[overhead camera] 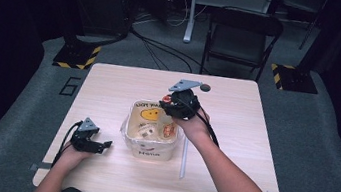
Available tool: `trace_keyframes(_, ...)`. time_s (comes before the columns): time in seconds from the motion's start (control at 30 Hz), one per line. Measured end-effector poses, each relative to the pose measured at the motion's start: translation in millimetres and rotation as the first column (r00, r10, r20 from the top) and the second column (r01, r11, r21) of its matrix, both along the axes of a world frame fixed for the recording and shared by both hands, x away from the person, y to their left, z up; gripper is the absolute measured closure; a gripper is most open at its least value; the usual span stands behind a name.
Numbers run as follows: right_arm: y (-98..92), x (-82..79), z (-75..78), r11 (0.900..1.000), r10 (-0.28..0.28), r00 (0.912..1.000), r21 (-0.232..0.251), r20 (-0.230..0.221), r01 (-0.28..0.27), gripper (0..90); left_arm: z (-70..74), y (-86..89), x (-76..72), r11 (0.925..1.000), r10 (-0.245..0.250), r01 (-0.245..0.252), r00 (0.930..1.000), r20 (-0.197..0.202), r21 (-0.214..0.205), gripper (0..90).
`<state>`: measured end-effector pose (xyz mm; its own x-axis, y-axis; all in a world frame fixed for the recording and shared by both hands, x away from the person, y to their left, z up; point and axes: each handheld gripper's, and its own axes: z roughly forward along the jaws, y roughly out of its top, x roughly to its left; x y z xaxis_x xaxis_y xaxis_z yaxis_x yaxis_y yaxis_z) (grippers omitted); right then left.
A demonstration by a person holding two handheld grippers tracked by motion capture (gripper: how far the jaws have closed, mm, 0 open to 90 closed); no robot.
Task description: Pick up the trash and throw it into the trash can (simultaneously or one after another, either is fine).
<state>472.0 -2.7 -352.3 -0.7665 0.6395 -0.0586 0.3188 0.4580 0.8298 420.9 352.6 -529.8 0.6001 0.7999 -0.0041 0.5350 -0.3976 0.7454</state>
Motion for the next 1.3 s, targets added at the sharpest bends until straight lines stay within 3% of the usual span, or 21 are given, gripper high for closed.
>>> trace_keyframes(0.3,1.1,-4.4,3.0,0.9999,-0.017,0.9999,0.000,-0.004,0.017,44.7,-0.1,-0.1,0.0,1.0000,0.000,0.000,1.0000,-0.001,-0.002,16.1)
trace_keyframes(0.5,-1.1,-8.1,5.5,0.9997,-0.023,0.9997,0.006,0.008,0.023,43.2,0.0,0.0,0.0,1.0000,0.000,0.000,1.0000,0.000,0.000,16.1)
trace_keyframes(0.9,-23.6,-19.1,10.6,0.9988,-0.041,0.9977,0.029,0.055,0.040,41.3,0.0,0.0,0.0,1.0000,0.000,0.000,1.0000,0.000,0.001,16.1)
trace_keyframes(1.3,-46.4,-28.0,7.0,0.9964,-0.074,0.9956,0.046,0.058,0.071,42.0,0.0,-0.1,-0.1,1.0000,0.000,0.000,1.0000,0.000,0.000,16.1)
